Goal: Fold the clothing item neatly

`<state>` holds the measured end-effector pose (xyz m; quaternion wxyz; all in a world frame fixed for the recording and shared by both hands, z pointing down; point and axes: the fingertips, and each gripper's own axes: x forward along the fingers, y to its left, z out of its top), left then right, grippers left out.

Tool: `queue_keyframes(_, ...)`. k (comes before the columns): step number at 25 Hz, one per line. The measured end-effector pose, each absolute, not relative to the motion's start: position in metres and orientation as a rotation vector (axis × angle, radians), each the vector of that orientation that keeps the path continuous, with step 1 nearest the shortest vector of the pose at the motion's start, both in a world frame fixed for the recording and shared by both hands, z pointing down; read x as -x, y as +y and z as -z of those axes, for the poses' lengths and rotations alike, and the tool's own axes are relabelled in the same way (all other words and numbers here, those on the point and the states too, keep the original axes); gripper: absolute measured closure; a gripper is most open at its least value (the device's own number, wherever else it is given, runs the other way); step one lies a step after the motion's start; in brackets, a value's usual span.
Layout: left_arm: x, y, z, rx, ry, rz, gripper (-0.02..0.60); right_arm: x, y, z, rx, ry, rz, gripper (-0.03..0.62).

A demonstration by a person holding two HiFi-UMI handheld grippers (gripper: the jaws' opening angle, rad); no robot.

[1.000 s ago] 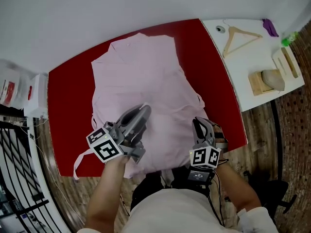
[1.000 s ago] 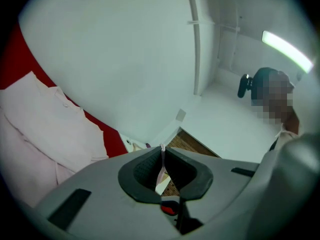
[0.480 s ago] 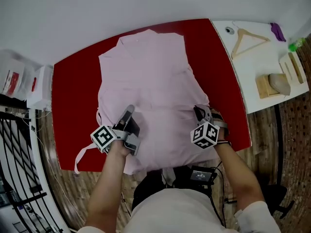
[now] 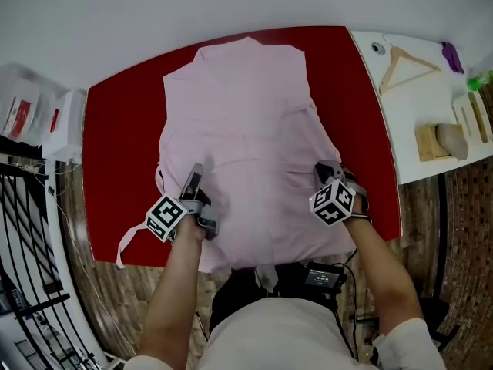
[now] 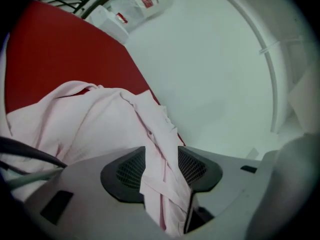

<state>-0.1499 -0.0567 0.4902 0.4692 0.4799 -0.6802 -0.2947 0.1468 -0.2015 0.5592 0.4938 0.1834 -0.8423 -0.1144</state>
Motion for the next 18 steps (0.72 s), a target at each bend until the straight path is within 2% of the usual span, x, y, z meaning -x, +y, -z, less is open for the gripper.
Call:
queue_keyframes(4, 0.079, -0.089, -0.474, -1.533, -1.477, 0.459, 0.398, -0.148, -0.201, -0.559, -0.445, -2.052, 0.297, 0.571)
queue_keyframes(8, 0.027, -0.113, -0.489, -1.684, -1.299, 0.222, 0.473, -0.145, -0.203, -0.544, -0.485, -2.089, 0.365, 0.571)
queue_keyframes(11, 0.031, -0.12, -0.507, -1.646, -1.259, 0.163, 0.528, -0.153, -0.208, -0.524, -0.608, -2.146, 0.313, 0.571)
queue_keyframes(18, 0.069, -0.109, -0.553, -1.453, -1.292, 0.141, 0.558, -0.19, -0.225, -0.539, -0.699, -2.094, 0.224, 0.571)
